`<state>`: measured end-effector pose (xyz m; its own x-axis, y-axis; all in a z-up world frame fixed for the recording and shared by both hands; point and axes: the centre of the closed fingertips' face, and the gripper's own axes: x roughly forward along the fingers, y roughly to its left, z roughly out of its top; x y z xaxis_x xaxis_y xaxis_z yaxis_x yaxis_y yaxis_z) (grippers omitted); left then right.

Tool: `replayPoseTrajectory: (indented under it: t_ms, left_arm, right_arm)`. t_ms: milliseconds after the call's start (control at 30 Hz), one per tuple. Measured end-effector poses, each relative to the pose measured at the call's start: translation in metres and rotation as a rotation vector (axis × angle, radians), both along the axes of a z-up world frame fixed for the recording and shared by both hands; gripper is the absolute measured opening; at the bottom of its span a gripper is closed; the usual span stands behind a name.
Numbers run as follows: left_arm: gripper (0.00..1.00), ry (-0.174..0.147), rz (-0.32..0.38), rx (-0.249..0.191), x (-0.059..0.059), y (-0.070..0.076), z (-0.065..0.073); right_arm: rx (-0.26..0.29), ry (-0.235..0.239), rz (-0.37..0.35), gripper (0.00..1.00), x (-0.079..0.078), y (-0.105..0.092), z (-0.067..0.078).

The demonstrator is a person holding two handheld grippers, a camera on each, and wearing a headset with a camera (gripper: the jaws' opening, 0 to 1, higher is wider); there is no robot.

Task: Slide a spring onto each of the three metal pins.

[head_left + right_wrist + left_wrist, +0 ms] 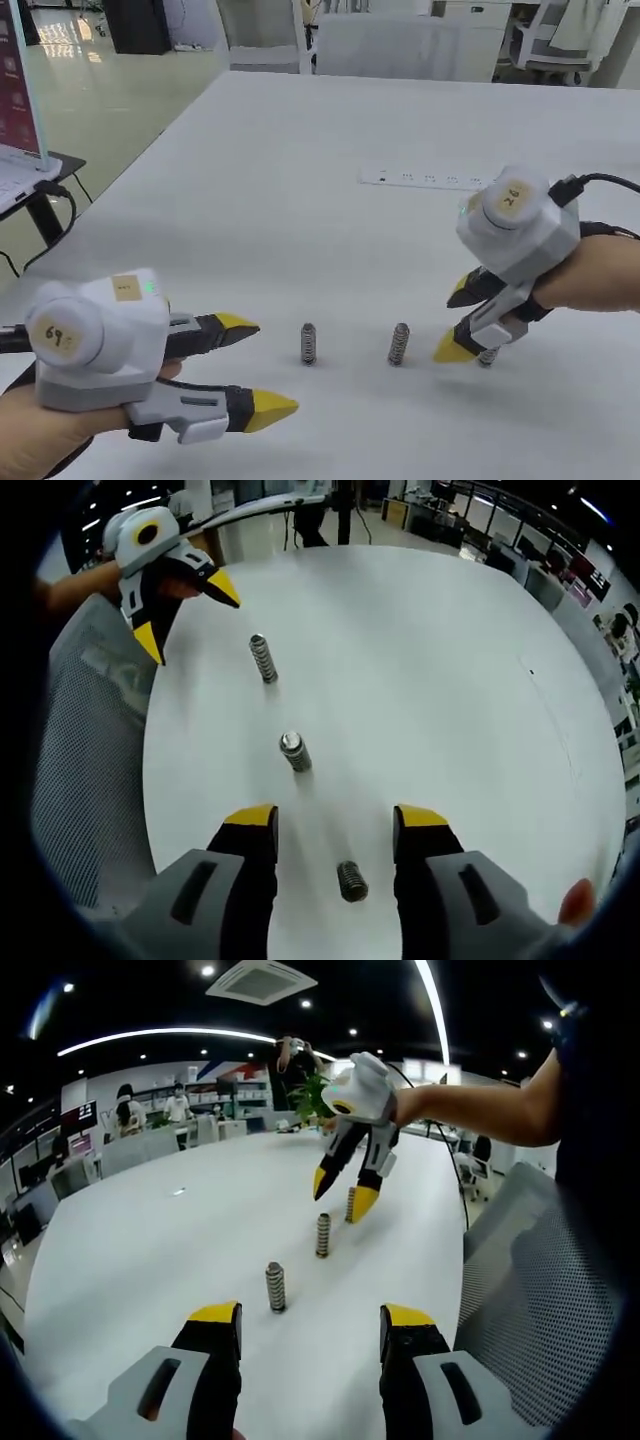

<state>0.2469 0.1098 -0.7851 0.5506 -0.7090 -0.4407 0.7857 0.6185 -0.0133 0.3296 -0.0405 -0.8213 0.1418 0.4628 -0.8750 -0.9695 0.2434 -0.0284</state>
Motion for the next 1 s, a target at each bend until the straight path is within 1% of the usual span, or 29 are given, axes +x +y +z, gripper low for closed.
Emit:
replayPoseTrajectory:
  t_ms: [67, 100, 167, 233, 400, 500, 600, 667, 933, 1000]
  left_arm:
    - [0.50, 0.003, 0.001, 0.001, 0.000, 0.000, -0.001]
    - [0.50, 0.004, 0.001, 0.001, 0.000, 0.000, -0.001]
    - [0.50, 0.005, 0.002, 0.000, 0.000, 0.000, -0.002]
    - [0.50, 0.006, 0.002, -0.001, 0.000, 0.000, -0.002]
    - [0.50, 0.008, 0.003, -0.003, 0.001, 0.000, -0.003]
    - [0.50, 0.008, 0.005, -0.005, 0.001, 0.000, -0.003]
    - [0.50, 0.007, 0.008, -0.007, 0.002, 0.000, -0.003]
    - [0.50, 0.008, 0.007, -0.007, 0.003, 0.000, -0.003]
    - [0.51, 0.005, 0.005, -0.010, 0.004, -0.001, -0.002]
    - [0.51, 0.004, 0.006, -0.010, 0.004, -0.001, -0.002]
  right_arm:
    - [0.001, -0.006, -0.010, 0.46, 0.000, -0.005, -0.001]
    - [0.008, -0.011, -0.012, 0.47, -0.001, -0.005, 0.000]
    - [0.036, -0.003, -0.033, 0.48, -0.002, -0.007, 0.001]
    - [0.045, -0.017, -0.047, 0.48, 0.000, -0.011, 0.001]
    - [0.068, -0.023, -0.084, 0.50, -0.001, -0.020, 0.002]
    - [0.074, -0.031, -0.103, 0.51, -0.004, -0.026, 0.002]
    - [0.095, -0.036, -0.132, 0.51, -0.007, -0.032, 0.004]
    - [0.101, -0.038, -0.144, 0.52, -0.006, -0.036, 0.004]
    - [0.132, -0.042, -0.189, 0.52, -0.013, -0.047, 0.003]
    - [0.149, -0.043, -0.204, 0.53, -0.016, -0.049, 0.004]
